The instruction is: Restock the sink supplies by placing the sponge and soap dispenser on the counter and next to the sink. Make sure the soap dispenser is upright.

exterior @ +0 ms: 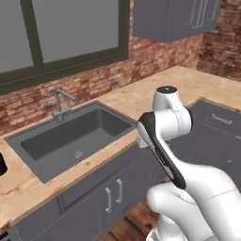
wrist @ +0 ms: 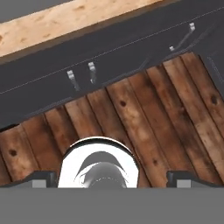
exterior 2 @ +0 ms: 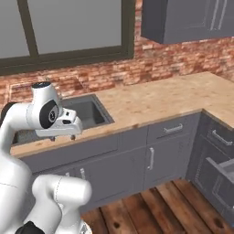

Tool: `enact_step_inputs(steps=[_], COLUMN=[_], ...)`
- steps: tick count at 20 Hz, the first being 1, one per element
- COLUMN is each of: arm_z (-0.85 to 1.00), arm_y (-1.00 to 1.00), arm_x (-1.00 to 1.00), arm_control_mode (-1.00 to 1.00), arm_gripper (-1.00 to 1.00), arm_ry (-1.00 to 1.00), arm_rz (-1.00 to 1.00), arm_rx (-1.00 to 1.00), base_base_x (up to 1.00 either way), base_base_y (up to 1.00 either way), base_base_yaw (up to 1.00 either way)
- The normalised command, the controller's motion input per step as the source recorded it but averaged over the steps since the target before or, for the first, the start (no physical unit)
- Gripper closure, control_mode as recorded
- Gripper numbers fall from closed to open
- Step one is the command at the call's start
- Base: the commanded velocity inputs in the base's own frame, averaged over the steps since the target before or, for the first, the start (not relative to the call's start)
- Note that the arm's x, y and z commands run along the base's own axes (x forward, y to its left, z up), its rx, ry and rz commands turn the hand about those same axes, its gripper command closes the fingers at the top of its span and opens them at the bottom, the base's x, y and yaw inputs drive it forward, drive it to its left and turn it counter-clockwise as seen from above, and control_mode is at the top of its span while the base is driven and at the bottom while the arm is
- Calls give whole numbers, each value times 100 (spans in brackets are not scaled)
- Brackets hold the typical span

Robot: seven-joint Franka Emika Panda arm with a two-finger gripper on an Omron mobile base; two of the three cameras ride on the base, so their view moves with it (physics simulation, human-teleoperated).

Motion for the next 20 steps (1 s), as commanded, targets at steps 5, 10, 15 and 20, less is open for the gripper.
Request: enact_step_inputs(steps=[5, 10, 15, 20], arm_z=[0, 0, 0, 0], arm_y=[0, 0, 0, 0], arm_x=[0, 0, 0, 0], arm_control_mode=[100, 100, 100, 100], arm_gripper=[-100, -100, -100, -100], arm_ry=[0, 0, 0, 0], arm_rz=[0, 0, 0, 0], arm_rx=[0, 0, 0, 0], base_base_x=[32, 20, 0, -17], base_base_y=[-76, -85, -56, -52], base_base_yaw=[-44, -24, -26, -53])
